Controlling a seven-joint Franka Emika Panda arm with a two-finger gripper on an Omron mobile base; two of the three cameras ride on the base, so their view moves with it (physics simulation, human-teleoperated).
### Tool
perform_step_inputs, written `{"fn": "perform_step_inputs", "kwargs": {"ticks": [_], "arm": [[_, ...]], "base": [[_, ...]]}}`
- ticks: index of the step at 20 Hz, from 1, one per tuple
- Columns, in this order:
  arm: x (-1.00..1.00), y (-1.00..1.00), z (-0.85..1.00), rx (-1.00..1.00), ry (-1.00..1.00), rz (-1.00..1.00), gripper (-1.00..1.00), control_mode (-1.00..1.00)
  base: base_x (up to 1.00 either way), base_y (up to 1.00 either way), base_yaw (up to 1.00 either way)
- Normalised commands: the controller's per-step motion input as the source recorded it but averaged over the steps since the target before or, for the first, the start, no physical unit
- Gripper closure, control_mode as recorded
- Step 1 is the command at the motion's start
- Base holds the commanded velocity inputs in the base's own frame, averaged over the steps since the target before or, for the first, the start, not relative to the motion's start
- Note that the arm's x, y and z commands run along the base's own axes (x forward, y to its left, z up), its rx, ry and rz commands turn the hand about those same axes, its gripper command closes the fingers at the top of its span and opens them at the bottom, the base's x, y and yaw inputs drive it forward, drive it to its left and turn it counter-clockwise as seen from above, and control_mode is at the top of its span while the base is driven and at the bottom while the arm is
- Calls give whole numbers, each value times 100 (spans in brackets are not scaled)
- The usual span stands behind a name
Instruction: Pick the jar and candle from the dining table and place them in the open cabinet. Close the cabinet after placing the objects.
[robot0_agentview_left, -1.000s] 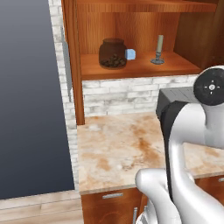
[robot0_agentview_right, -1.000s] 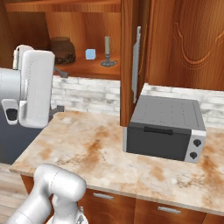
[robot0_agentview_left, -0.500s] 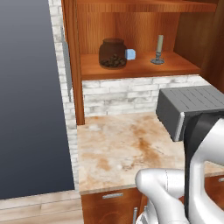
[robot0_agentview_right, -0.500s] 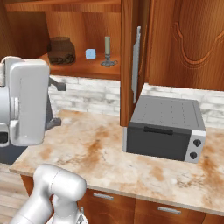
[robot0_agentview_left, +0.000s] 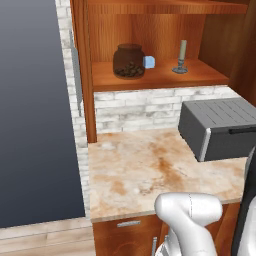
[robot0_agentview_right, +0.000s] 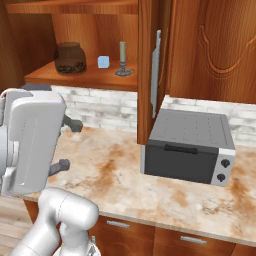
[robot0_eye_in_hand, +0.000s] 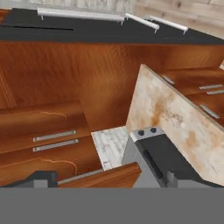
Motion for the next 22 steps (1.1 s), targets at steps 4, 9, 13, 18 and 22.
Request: {"fn": "perform_step_inputs", "kwargs": {"ticks": [4, 9, 13, 18, 22], "arm": [[-10, -31, -10, 6, -1, -1, -100, -100], [6, -28, -15, 0, 0, 7, -100, -100], [22, -35, -22, 0, 5, 14, -100, -100], [31, -29, -23, 0, 8, 14, -100, -100], [29, -16, -19, -2, 2, 13, -100, -100]], "base": [[0, 0, 0], [0, 0, 0], [0, 0, 0], [0, 0, 0], [0, 0, 0]]}}
